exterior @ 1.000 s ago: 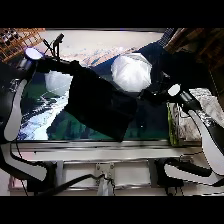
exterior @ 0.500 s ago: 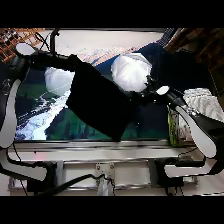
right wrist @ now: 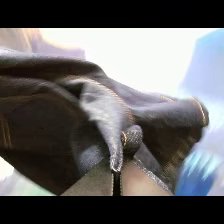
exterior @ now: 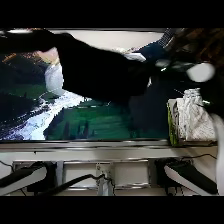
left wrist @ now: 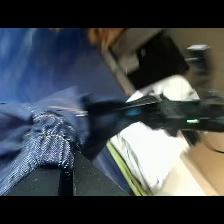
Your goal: Fold the clothes and pants, and hang the long-sleeved shirts on hangers.
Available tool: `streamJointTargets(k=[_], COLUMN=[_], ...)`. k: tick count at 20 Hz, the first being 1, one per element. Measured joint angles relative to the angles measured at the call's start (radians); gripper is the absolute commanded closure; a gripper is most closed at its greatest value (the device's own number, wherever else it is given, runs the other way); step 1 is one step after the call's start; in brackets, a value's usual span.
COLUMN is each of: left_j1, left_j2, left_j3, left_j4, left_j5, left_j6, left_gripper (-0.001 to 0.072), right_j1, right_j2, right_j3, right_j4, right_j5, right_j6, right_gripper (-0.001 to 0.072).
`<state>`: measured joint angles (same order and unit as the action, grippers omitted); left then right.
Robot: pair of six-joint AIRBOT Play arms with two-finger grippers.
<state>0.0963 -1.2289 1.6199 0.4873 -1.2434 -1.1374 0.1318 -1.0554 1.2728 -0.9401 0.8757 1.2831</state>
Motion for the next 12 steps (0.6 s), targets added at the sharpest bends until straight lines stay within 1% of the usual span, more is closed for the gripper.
streamJointTargets(k=[3,6,10,12], left_j1=[0.094,0.141,0.160,0.160], left_j2=[0.151,0.261,0.335,0.342], left_j3=[0.001,0.001,0.001,0.000], left_j4=[-0.003,-0.009,-0.010,-0.008], left_j5=[0.001,-0.001,-0.027,-0.056], left_j6=[-0.004,-0.008,-0.011,-0.011], left_gripper=[0.0679,0.0679,0.0679,0.0678], right_j1=[-0.008,-0.011,-0.013,-0.013], right_j2=[0.170,0.304,0.395,0.401], right_j3=[0.090,0.159,0.246,0.270], right_j4=[-0.083,-0.132,-0.185,-0.198], right_j5=[0.018,0.035,0.102,0.140], right_j6=[-0.002,-0.002,0.012,0.045], right_gripper=[0.0684,0.0684,0.0684,0.0684])
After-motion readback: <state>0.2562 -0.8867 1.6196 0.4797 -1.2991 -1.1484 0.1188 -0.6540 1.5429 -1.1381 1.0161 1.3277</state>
